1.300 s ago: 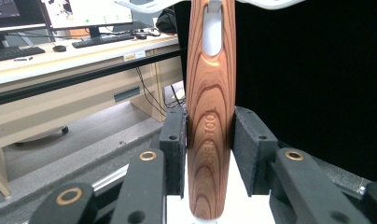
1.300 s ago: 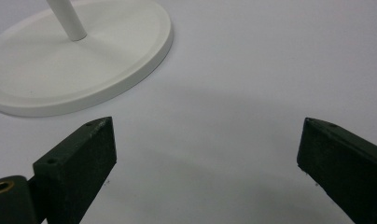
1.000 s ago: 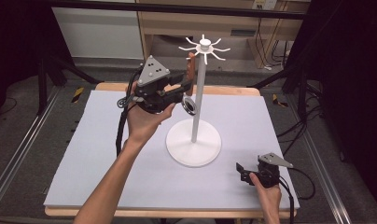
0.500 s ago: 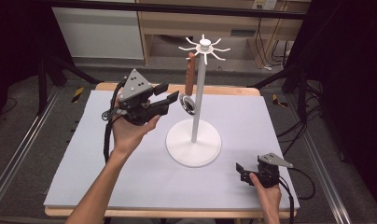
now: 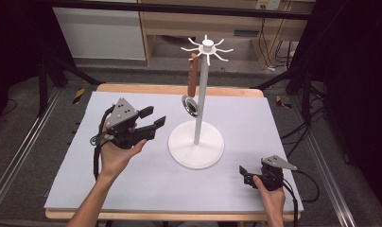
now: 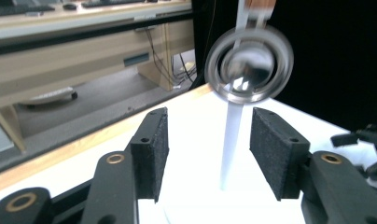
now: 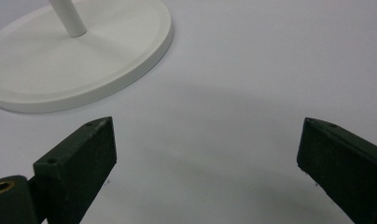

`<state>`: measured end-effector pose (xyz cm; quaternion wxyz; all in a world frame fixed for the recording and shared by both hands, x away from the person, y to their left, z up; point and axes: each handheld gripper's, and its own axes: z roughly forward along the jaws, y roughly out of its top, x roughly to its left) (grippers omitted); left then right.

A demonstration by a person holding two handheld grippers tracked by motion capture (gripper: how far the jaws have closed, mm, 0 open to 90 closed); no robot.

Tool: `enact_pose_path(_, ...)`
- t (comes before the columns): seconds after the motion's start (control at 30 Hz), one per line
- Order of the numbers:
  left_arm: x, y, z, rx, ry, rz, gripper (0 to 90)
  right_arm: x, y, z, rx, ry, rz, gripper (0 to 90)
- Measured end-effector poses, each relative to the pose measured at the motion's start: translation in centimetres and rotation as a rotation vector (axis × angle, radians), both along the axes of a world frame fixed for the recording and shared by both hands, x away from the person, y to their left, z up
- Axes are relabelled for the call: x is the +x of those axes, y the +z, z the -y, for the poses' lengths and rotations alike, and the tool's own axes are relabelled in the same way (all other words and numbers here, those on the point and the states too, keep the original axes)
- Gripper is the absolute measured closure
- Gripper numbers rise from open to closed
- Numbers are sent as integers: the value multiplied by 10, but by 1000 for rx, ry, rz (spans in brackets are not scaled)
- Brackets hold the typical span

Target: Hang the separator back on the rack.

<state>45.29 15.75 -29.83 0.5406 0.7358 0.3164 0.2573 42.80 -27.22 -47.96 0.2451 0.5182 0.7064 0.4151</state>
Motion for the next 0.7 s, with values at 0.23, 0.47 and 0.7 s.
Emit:
enact_pose_path(0.23, -2, -36, -17, -5, 29, -63, 437, 0, 0, 0, 2, 4, -4, 52)
enact_pose_path(0.47, -4, -71, -33, 25, 63, -113, 406, -1, 0, 0, 5, 0, -12, 52)
enact_pose_path(0.7, -4, -99, -48, 55, 110, -172, 391, -1, -1, 1, 1, -2, -19, 52)
